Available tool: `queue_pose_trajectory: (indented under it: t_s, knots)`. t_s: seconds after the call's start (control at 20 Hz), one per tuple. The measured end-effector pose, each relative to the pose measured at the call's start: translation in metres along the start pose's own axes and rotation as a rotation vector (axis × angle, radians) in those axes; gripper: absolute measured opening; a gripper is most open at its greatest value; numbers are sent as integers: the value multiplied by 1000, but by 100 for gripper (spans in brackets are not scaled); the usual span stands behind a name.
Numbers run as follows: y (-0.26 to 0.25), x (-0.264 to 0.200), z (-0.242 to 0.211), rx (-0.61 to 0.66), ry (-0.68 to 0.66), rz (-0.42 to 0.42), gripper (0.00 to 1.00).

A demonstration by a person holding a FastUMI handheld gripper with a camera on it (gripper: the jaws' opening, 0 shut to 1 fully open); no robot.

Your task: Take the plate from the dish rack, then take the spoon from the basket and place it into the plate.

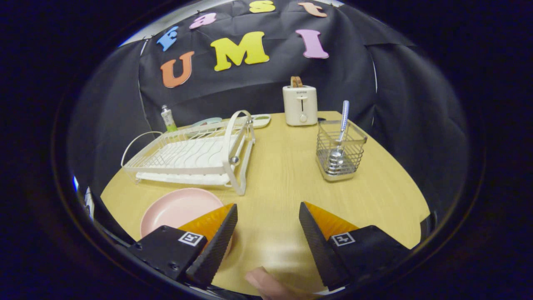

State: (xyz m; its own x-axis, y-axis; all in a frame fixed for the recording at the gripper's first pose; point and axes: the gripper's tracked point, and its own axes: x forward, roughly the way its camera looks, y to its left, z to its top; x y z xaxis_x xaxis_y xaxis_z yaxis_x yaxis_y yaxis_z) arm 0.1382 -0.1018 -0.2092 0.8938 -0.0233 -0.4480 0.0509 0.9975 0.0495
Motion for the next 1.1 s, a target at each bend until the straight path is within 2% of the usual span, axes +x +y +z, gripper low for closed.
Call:
queue_pose_trajectory:
  t_s: [0.35, 0.5, 0.8, 1.1]
  knots:
    - [-75, 18, 78, 21, -137, -89, 98]
    - [-99, 34, 114, 49, -160, -79, 97]
    - [-136, 81, 155, 150, -58, -103, 92]
    - [-141, 118, 164, 149, -11, -113, 67]
